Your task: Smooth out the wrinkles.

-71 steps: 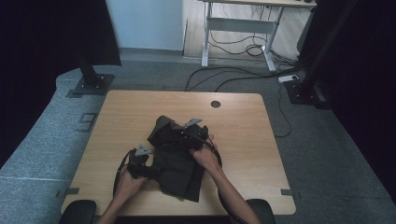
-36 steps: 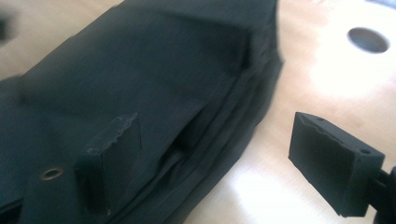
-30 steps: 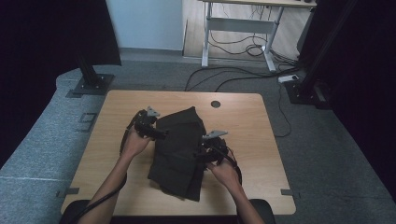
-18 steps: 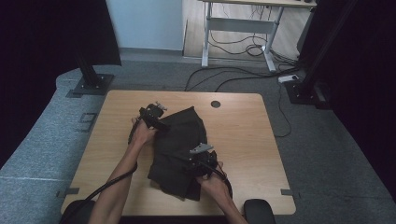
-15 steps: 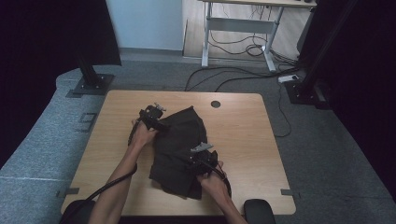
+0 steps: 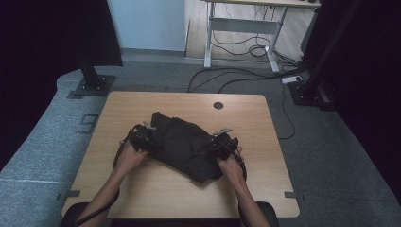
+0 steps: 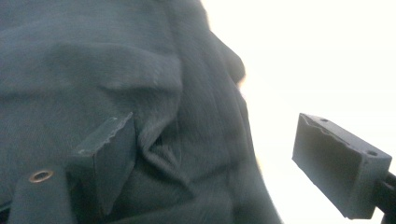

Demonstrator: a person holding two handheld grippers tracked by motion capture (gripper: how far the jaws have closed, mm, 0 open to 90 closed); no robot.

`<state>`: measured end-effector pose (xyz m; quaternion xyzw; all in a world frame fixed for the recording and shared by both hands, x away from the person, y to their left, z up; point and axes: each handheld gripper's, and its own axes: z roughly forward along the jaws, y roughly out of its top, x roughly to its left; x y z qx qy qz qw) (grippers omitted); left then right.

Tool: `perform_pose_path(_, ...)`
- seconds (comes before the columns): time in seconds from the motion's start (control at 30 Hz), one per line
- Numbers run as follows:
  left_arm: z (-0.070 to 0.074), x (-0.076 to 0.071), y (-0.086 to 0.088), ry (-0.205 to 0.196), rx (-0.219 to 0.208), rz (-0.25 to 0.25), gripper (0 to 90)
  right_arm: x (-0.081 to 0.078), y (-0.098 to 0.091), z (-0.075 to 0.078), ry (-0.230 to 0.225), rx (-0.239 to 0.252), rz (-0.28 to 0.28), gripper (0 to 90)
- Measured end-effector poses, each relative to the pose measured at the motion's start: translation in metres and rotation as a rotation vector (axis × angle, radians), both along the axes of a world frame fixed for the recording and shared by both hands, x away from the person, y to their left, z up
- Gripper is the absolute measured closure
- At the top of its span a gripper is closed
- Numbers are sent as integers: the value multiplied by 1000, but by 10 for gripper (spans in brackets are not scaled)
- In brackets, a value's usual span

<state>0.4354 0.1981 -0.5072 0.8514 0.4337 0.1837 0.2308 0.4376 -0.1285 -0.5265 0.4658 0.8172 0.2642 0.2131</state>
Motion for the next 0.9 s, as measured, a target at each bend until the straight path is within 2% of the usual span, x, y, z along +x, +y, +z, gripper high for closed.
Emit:
perform_pose_path(0.03, 5, -3, 0, -2, -1, -11, 20, 2, -1, 1, 11, 0, 5, 157)
perform_pose_path(0.07, 10, -2, 3, -4, -24, -12, 1, 4, -2, 5, 23, -3, 21, 162)
perform_pose_path(0.1, 18, 2, 9, -10, -74, 0, 0, 3, -2, 11, 18, -15, 26, 162)
perform_pose_path(0.17, 28, 12, 19, -34, -129, 42, 1, -7, -4, 27, -24, 6, 37, 163)
perform_pose_path(0.2, 29, 17, 22, -41, -134, 58, 4, -16, -4, 37, -45, 37, 44, 163)
perform_pose_path(0.27, 26, 29, 25, -41, -117, 81, 6, -30, -5, 47, -69, 68, 54, 163)
perform_pose_path(0.33, 15, 35, 23, -17, -62, 81, 9, -46, -2, 49, -62, 90, 70, 162)
perform_pose_path(0.37, 7, 35, 21, -3, -25, 77, 8, -51, 1, 45, -50, 91, 74, 162)
perform_pose_path(0.43, -9, 31, 19, 18, 8, 76, 5, -56, 6, 34, -16, 92, 75, 162)
perform_pose_path(0.47, -13, 28, 20, 14, -6, 92, 20, -56, 9, 24, 11, 74, 75, 157)
perform_pose_path(0.5, -16, 22, 25, 14, -47, 122, 34, -55, 10, 18, 24, 61, 72, 146)
perform_pose_path(0.57, -20, 11, 30, 16, -63, 133, 52, -50, 8, 6, 49, 77, 54, 135)
perform_pose_path(0.6, -21, 5, 32, 16, -71, 132, 52, -47, 5, 4, 48, 86, 42, 136)
perform_pose_path(0.67, -23, -7, 34, 26, -97, 126, 52, -40, 3, 4, 31, 50, 28, 137)
perform_pose_path(0.7, -24, -14, 34, 24, -102, 119, 52, -34, 2, 4, 23, 29, 19, 137)
perform_pose_path(0.77, -25, -24, 31, 24, -118, 104, 50, -21, -2, 3, 22, 21, 0, 138)
perform_pose_path(0.83, -27, -28, 29, 23, -121, 100, 35, -8, -5, 3, 15, 17, -22, 139)
perform_pose_path(0.9, -27, -27, 28, 16, -111, 102, 12, -1, -6, 3, 23, 19, -17, 144)
